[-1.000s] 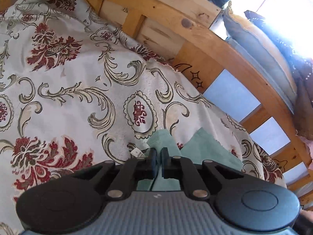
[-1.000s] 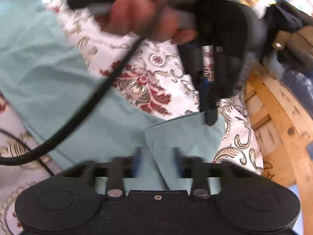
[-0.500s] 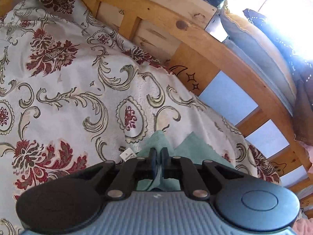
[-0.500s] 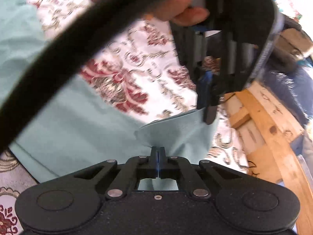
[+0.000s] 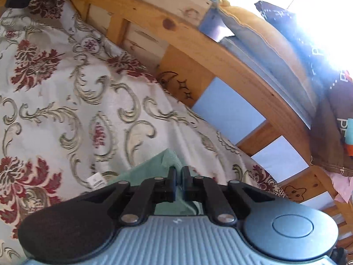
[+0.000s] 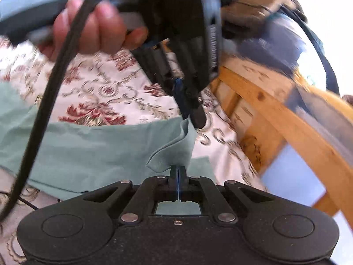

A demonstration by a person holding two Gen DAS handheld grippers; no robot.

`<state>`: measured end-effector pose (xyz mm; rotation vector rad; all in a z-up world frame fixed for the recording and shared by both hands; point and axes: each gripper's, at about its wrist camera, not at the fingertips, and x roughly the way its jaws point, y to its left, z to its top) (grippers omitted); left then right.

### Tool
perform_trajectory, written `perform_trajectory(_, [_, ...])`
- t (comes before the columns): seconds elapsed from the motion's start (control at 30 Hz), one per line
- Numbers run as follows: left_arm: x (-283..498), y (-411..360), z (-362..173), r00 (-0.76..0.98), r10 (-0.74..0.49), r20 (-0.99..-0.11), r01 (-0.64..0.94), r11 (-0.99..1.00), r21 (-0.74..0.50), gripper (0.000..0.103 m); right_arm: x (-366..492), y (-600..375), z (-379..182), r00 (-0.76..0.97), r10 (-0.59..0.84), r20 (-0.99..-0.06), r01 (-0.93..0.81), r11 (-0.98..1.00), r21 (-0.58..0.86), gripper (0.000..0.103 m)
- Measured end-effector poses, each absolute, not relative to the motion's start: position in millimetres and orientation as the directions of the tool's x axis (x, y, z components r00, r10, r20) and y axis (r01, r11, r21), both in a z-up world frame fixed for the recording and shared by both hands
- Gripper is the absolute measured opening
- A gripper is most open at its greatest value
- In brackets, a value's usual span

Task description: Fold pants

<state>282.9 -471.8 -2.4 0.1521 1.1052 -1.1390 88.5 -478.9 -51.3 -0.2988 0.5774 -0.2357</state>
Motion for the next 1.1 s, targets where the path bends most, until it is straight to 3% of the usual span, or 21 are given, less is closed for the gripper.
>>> perform_trajectory(0.4, [268, -532, -44, -0.008, -0.525, -0.851, 0.736, 0.573, -0.360, 0.006, 65, -547, -53, 0.794, -0.226, -0.564, 0.246, 0.968, -0.042, 0.001])
perform_trajectory(0.5, [267, -532, -52, -0.010, -0.513, -0.858, 0.735, 0.578, -0.354, 0.014, 60, -554, -57, 0.782, -0.232, -0.578, 0.274, 0.962, -0.016, 0.022])
perform_trajectory(0.53, [266, -530, -53, -0.008, -0.518, -0.855, 0.735, 0.577, -0.356, 0.027, 57, -557, -56, 0.782, -0.236, -0.577, 0.285, 0.959, -0.007, 0.025])
perform_trajectory(0.57, [266, -527, -52, -0.009, -0.529, -0.848, 0.737, 0.570, -0.363, 0.041, 55, -559, -55, 0.783, -0.241, -0.573, 0.294, 0.956, 0.000, 0.027])
perform_trajectory(0.77, [264, -485, -41, 0.053, -0.588, -0.807, 0.746, 0.560, -0.359, 0.064, 48, -559, -48, 0.783, -0.305, -0.541, 0.342, 0.939, -0.035, 0.039])
perform_trajectory(0.97, [263, -382, -49, 0.170, -0.563, -0.809, 0.717, 0.634, -0.290, 0.070, 68, -547, -58, 0.740, -0.369, -0.562, 0.312, 0.929, -0.199, 0.051])
perform_trajectory(1.03, [265, -334, -62, 0.214, -0.501, -0.839, 0.688, 0.687, -0.235, 0.071, 76, -541, -61, 0.728, -0.391, -0.564, 0.286, 0.920, -0.268, 0.078])
perform_trajectory(1.1, [270, -283, -78, 0.246, -0.413, -0.877, 0.651, 0.741, -0.166, 0.072, 87, -534, -69, 0.697, -0.410, -0.588, 0.245, 0.907, -0.343, 0.083])
